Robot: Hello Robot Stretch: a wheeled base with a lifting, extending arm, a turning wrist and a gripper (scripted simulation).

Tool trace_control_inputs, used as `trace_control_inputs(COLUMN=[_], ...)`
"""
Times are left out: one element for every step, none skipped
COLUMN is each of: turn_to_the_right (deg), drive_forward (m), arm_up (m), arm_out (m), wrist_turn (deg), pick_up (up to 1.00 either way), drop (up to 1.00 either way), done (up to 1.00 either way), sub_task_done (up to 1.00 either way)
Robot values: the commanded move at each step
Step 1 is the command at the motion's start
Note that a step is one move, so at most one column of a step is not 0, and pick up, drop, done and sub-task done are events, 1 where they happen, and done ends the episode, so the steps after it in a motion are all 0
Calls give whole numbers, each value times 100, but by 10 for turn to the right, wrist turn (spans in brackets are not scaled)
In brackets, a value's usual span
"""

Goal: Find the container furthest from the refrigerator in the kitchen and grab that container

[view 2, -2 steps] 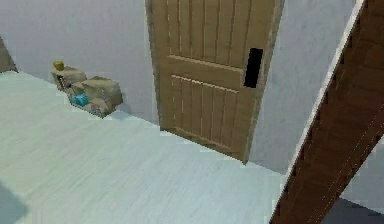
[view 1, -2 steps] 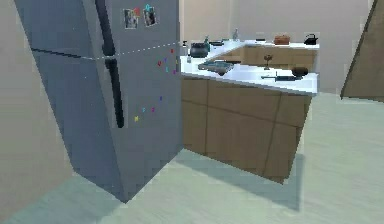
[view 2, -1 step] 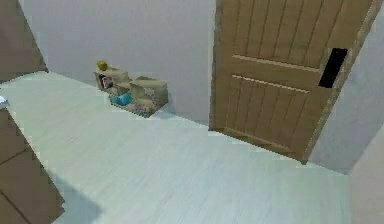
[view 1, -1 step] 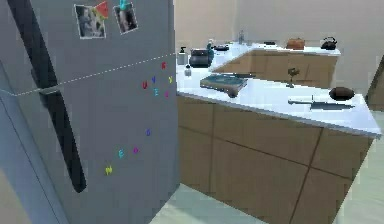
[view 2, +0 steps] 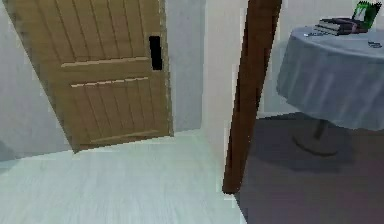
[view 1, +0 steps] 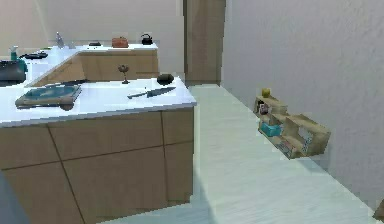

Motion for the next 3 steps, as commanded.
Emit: trace_control_inputs(turn_to_the_right=[240, 0, 30], drive_forward=[0, 100, 0], arm_up=[0, 0, 0], arm_out=[0, 0, 0], wrist_turn=[0, 0, 0], pick_up=[0, 0, 0], drop=[0, 0, 0], done=[0, 0, 0], sub_task_done=[0, 0, 0])
